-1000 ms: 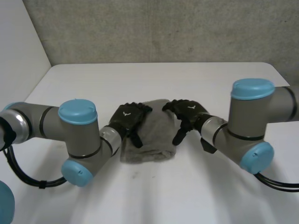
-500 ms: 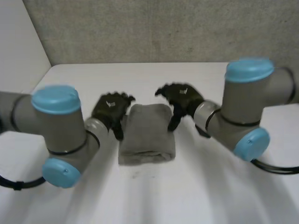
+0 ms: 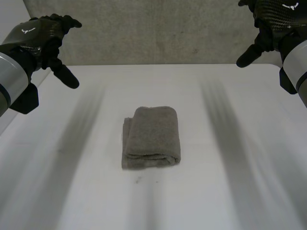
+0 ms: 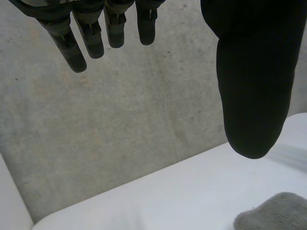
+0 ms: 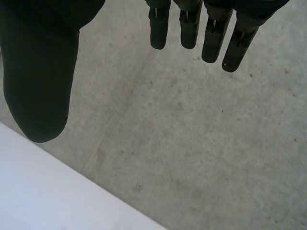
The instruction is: Fold the towel.
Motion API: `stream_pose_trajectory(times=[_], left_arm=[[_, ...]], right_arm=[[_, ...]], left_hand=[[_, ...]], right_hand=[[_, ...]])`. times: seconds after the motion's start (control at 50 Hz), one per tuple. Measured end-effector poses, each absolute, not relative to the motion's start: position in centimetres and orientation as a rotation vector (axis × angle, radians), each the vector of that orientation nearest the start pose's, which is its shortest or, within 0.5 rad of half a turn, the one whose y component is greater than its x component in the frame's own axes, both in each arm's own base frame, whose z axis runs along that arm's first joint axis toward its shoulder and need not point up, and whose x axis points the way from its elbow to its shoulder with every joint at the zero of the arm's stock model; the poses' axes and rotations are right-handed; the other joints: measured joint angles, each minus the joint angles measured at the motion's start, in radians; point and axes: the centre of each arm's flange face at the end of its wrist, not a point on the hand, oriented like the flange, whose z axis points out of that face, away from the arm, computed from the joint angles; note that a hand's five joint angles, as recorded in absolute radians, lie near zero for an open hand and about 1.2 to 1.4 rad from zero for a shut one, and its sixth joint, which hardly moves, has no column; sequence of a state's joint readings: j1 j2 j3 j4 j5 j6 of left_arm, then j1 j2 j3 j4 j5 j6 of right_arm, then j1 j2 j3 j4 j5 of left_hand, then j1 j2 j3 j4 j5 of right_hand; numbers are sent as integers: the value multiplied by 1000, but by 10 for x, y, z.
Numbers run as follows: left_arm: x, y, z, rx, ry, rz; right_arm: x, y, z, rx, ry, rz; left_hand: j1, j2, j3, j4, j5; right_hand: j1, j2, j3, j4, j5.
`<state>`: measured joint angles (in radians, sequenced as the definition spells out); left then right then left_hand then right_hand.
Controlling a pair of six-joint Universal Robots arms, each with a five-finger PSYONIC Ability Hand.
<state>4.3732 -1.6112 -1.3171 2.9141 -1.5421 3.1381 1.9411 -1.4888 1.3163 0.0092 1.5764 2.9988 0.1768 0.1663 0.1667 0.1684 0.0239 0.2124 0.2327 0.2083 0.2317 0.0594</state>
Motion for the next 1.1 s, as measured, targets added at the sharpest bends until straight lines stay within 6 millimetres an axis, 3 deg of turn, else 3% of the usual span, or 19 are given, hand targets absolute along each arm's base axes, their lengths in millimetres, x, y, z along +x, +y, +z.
stream_pose_trajectory(times=[0.26, 0.56, 1.1], left_arm=[[-233, -241, 349, 489, 2443, -2366], [-232, -246, 352, 474, 2380, -2427], [-231, -247, 350, 477, 2370, -2425]], right_arm=[[240, -270, 355, -479, 1934, -2232], [246, -276, 333, -517, 2038, -2127], [248, -274, 331, -569, 2046, -2134]], left_hand=[[0, 0, 0, 0, 0], [0, 0, 0, 0, 0], [0, -1, 0, -1, 0]], right_hand=[[0, 0, 0, 0, 0], [0, 0, 0, 0, 0], [0, 0, 0, 0, 0]])
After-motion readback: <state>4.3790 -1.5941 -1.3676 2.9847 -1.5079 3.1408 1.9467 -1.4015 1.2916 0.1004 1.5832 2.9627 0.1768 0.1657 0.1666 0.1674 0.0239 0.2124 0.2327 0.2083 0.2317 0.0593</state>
